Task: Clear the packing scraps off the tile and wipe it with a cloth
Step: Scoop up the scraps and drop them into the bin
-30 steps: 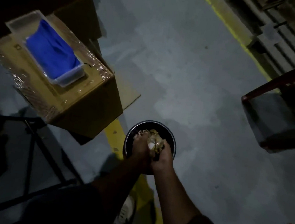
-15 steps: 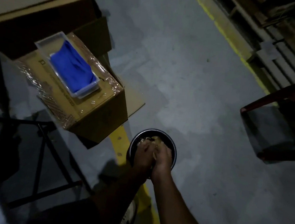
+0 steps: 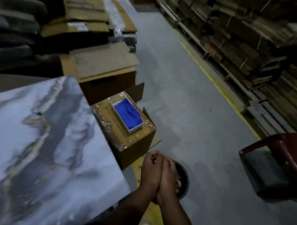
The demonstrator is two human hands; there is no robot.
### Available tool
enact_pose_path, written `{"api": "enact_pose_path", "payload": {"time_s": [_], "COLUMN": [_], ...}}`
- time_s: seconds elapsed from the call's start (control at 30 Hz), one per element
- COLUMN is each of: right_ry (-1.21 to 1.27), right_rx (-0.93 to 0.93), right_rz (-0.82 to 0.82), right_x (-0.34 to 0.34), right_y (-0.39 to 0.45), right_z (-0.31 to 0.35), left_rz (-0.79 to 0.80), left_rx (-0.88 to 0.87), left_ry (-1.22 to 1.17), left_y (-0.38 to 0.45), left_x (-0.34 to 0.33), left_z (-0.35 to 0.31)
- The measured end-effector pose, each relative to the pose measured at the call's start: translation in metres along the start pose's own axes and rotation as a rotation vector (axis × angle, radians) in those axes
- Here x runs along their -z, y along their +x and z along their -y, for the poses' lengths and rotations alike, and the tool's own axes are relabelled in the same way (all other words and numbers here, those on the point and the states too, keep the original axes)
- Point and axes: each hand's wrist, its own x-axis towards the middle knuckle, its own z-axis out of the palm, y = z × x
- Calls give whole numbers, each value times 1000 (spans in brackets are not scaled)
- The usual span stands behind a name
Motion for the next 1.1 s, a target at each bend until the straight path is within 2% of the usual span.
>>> {"api": "enact_pose_path", "payload": {"time_s": [0.2,0.33,0.47,0.63,0.77,0.9,1.1], "right_ry": [-76,-229,-336,-406,-476,-553,-722], "right_rx": [76,159,242,309,302,295,410], "right_rz": [116,200,241,375,497,572,629], "right_x": [-98,-172,-233,-298,-337,-368,-397], "right_y": [-106,-164,-223,-284,-317,-334,-324], "right_z": [3,-16,-33,-65,-93,-106,-118], "left_rz": [-118,-218,-309,-411,-471,-601,-746], "left_rx": [-138,-187,-208,-202,-154,-95,-24], "left_ry": [13,36,25,11,-15,-25,-83], "left_y": [-55,-83,-109,-135,-151,-156,-148], "left_x": [143,244,338,441,503,556,599], "left_z": [-28,-34,-25,-3,19,35,50]}}
